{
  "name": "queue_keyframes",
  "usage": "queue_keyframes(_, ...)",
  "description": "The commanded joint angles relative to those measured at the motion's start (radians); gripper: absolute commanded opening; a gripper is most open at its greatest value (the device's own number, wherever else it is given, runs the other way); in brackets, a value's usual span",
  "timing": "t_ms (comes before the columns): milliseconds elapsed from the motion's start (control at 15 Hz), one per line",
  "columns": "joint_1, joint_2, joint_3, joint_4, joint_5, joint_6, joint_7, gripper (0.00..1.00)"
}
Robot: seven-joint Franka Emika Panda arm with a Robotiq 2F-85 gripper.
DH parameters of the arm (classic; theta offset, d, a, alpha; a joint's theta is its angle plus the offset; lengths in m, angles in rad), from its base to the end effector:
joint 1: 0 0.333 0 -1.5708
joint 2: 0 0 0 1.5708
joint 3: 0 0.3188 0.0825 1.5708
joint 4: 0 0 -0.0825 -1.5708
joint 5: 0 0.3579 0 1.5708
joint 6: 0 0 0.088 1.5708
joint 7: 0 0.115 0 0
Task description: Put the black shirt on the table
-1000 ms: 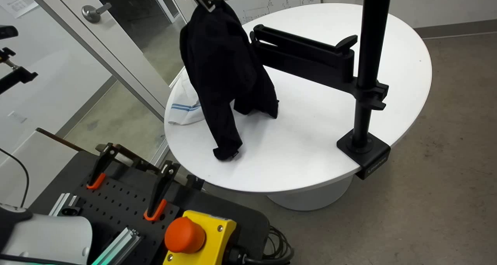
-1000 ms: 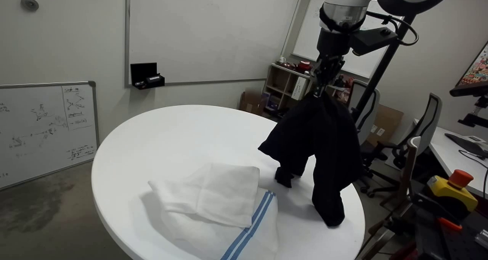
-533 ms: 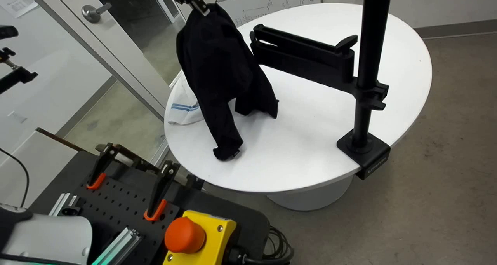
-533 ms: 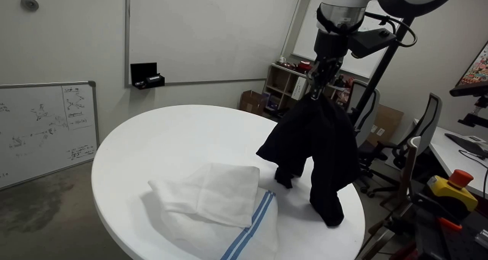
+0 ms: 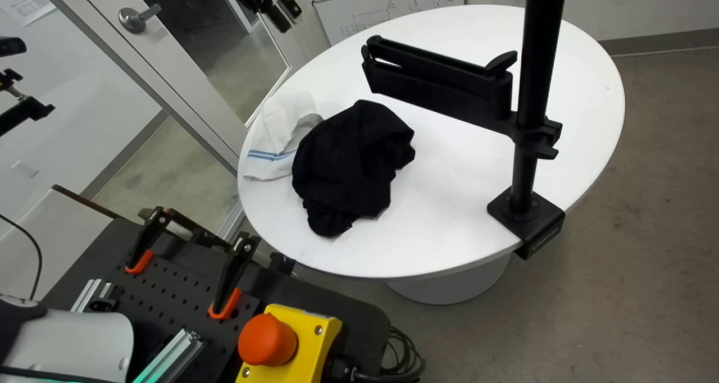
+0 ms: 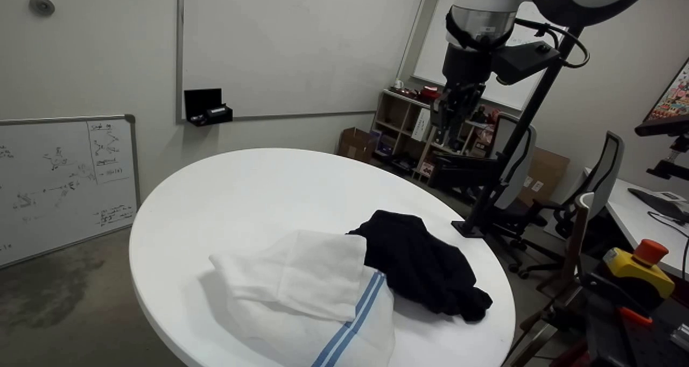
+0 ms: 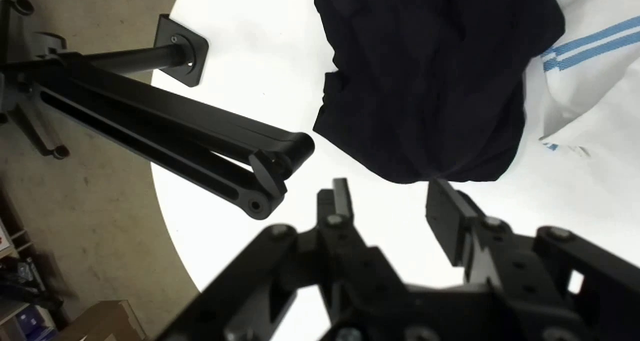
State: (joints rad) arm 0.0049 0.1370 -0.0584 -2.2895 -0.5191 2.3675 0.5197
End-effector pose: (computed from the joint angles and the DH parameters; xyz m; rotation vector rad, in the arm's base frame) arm 0.5039 -0.0356 0.3031 2.7679 -0.2593 0.0361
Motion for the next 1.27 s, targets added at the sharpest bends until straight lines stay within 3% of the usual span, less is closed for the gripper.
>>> queue_keyframes(0, 0.012, 0.000, -0.008, 0.007, 0.001, -0.016, 0.013, 0.77)
queue_keyframes(200, 0.010, -0.001, -0.008, 0.014, 0.015, -0.021, 0.006, 0.98)
queue_keyframes(267, 0.009, -0.001, -0.008, 0.016, 0.021, -0.023, 0.003, 1.00)
queue_keyframes(800, 0.001, -0.030, 0.000, 0.067, 0.157, -0.130, -0.068, 1.00)
queue_keyframes(867, 0.003, -0.010, -0.006, 0.048, 0.119, -0.079, -0.029, 1.00)
queue_keyframes(1200, 0.000, -0.023, -0.004, 0.063, 0.136, -0.112, -0.040, 1.00)
